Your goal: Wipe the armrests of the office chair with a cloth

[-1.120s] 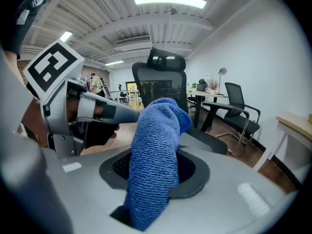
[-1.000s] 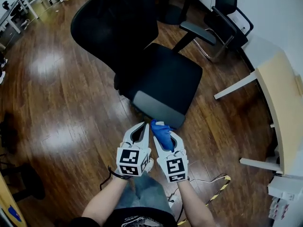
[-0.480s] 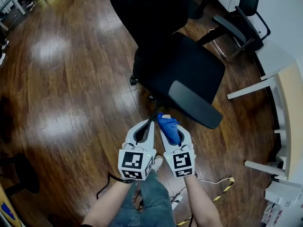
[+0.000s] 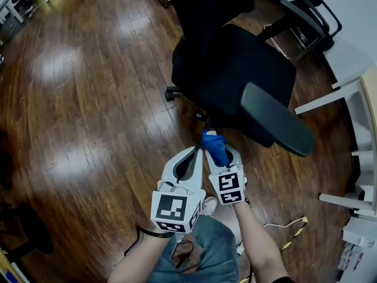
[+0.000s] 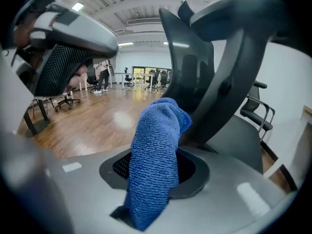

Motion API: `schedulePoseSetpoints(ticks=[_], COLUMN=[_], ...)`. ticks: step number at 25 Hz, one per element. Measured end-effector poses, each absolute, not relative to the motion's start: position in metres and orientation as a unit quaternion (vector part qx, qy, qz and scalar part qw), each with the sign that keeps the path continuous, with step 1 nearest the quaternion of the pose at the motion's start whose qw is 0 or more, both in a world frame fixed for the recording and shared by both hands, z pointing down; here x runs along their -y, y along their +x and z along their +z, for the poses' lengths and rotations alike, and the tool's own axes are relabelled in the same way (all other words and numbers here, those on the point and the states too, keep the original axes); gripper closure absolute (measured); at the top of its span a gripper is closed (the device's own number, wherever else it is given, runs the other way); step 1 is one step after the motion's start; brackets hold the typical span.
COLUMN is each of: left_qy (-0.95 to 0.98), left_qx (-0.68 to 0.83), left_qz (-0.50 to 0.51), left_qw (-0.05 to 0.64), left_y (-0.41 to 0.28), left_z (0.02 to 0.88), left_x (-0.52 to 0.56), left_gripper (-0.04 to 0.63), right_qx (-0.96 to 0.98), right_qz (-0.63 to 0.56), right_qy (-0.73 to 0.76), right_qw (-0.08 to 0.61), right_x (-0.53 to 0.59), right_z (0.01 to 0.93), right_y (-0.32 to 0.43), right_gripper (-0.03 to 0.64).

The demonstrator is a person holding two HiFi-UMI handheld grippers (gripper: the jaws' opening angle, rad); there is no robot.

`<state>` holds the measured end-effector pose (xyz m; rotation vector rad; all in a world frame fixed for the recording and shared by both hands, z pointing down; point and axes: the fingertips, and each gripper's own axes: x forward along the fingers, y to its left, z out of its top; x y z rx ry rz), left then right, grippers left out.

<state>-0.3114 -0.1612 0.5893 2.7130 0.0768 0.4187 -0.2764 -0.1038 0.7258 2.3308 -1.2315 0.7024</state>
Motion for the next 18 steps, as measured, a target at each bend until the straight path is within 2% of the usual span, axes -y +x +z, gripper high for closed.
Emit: schedulePoseSetpoints(ticks=[11,18], left_qy=[0.974,0.973], left_qx=[-0.061,-0.057], left_qz=[0.126,0.137], left_qw=[0.177,0.175], left_y=[-0.306,-0.309], left_z=[0.633,0.637], left_x=[0.139,0.138], left_gripper=[0.592,0.592], right_qx=[0.434,0.431], right_qz=[0.245,0.216], right_qy=[0.832,0.835], right_qw=[0.244,0.265], right_x=[0.103,0.092], right_z=[0.799,0.769], right_y=[-0.236,-0.226], right_gripper=[0.477,0.477])
